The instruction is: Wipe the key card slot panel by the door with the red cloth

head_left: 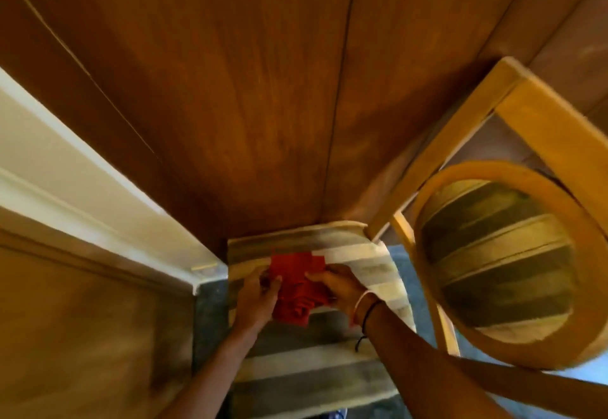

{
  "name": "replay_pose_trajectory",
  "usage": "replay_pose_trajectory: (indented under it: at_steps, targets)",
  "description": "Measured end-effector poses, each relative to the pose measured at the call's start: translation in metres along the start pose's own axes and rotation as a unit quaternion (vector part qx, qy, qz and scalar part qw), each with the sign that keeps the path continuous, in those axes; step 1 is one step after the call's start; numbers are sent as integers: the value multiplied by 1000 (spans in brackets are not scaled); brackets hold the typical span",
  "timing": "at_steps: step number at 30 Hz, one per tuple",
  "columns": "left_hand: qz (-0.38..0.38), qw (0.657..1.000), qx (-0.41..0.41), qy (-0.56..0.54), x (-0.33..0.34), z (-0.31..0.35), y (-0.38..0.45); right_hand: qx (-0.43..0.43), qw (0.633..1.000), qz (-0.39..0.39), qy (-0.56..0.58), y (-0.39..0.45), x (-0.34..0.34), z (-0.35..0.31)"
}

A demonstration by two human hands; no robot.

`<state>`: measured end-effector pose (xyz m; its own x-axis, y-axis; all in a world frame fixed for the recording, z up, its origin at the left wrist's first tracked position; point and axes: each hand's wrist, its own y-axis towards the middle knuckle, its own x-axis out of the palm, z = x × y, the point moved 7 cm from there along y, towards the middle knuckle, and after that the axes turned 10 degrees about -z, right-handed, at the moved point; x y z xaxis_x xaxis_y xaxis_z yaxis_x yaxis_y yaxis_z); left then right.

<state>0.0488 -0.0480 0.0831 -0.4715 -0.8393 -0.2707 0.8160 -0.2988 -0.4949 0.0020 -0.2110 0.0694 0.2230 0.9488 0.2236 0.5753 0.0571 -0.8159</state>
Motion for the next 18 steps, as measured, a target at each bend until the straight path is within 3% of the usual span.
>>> replay_pose_trajectory:
  at_steps: [5,9,18]
  targets:
    - [-28,999,-37,7,32,-67,-3,70,997,15,-33,31,-10,68]
    - [-62,997,-32,-28,49,-98,-7,64,996,43,-39,48,-15,92]
    - [-155,985,10,-78,53,-79,-7,15,997,32,-62,44,-10,81]
